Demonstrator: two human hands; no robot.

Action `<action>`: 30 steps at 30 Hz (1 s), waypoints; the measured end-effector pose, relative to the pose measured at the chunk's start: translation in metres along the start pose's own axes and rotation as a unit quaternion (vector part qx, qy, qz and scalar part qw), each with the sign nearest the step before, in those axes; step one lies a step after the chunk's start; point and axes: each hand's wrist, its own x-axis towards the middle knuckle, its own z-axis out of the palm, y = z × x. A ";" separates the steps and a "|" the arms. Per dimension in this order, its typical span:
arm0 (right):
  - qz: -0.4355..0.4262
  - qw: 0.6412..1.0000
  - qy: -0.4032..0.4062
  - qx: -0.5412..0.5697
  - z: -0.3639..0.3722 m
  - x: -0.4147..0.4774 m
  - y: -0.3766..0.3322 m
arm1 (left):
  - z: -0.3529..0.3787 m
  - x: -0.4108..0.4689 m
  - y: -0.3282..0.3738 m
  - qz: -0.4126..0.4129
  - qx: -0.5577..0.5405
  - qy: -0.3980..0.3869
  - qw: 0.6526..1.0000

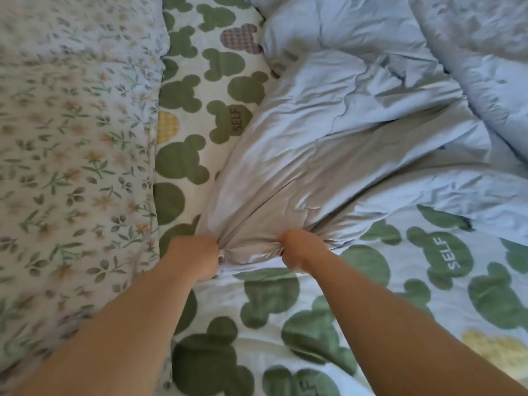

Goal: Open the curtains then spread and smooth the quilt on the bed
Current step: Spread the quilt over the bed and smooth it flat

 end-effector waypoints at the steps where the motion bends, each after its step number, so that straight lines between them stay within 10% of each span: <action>1: -0.008 1.000 -0.017 -0.006 0.008 -0.010 0.000 | 0.010 -0.011 0.006 -0.006 -0.017 -0.025 1.000; 7: -0.044 0.996 -0.070 0.017 0.049 -0.052 0.005 | 0.059 -0.057 0.030 -0.042 -0.048 -0.049 0.997; 11: -0.058 0.989 0.049 0.125 0.050 -0.060 0.020 | 0.067 -0.070 0.029 -0.057 -0.089 0.018 0.994; 16: -0.067 0.986 0.150 -0.033 0.055 -0.058 0.060 | 0.059 -0.058 0.031 -0.157 -0.273 0.170 0.934; 19: -0.063 0.985 0.146 -0.061 0.066 -0.056 0.068 | 0.053 -0.047 0.048 -0.162 -0.415 0.144 0.883; 30: -0.001 0.999 -0.037 0.038 0.089 -0.105 0.046 | 0.116 -0.096 0.058 -0.143 -0.405 0.124 0.895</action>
